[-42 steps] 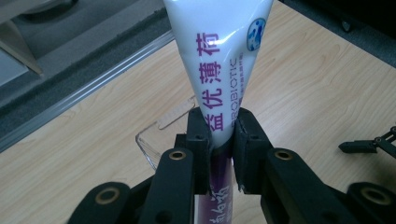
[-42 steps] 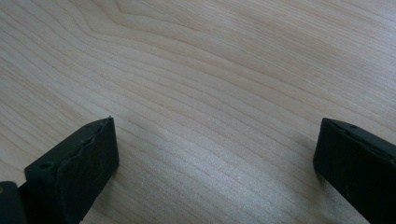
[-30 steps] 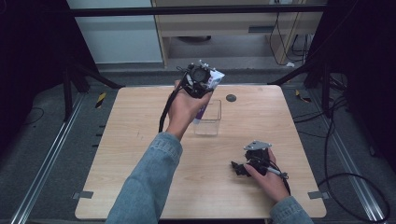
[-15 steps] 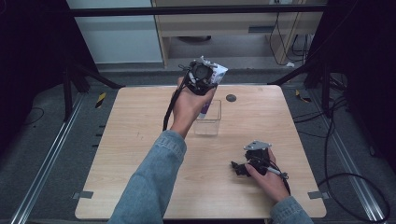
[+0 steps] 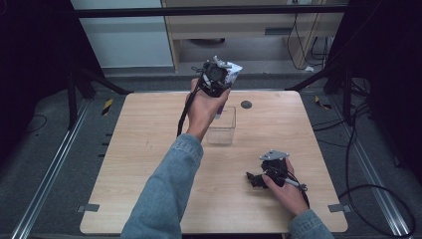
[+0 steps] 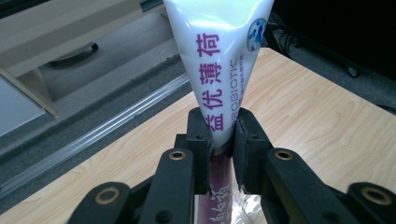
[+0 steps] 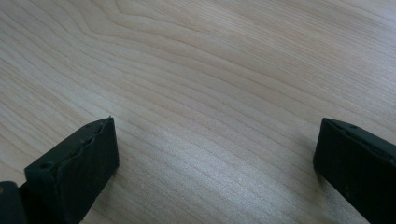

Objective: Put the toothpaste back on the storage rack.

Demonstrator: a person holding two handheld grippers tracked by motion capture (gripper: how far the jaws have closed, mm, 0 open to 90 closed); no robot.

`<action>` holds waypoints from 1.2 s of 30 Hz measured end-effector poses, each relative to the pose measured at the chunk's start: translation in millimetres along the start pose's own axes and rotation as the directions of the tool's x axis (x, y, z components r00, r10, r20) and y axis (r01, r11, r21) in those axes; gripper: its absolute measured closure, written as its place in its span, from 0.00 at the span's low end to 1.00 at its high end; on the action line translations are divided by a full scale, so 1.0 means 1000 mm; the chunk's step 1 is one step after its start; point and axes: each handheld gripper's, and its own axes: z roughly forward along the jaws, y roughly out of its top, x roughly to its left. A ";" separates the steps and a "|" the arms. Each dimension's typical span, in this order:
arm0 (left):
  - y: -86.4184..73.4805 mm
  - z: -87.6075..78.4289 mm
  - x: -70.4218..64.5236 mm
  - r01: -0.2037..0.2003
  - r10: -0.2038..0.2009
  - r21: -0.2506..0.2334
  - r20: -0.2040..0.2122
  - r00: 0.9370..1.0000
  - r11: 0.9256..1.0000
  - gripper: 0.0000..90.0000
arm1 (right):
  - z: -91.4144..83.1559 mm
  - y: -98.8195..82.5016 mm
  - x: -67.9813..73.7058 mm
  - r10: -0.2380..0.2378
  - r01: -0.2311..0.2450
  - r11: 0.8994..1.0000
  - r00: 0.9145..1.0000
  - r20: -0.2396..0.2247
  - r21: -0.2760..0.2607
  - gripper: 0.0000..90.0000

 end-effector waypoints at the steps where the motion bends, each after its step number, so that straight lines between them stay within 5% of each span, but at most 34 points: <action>1: -0.001 0.001 0.000 0.000 0.000 -0.007 -0.003 1.000 1.000 0.86 | 0.000 0.000 0.000 0.001 -0.001 1.000 1.000 0.000 0.000 0.00; 36: -0.018 0.020 -0.001 -0.005 0.005 -0.047 -0.015 1.000 0.999 0.86 | 0.000 0.000 0.000 -0.001 0.001 1.000 1.000 -0.002 0.001 0.01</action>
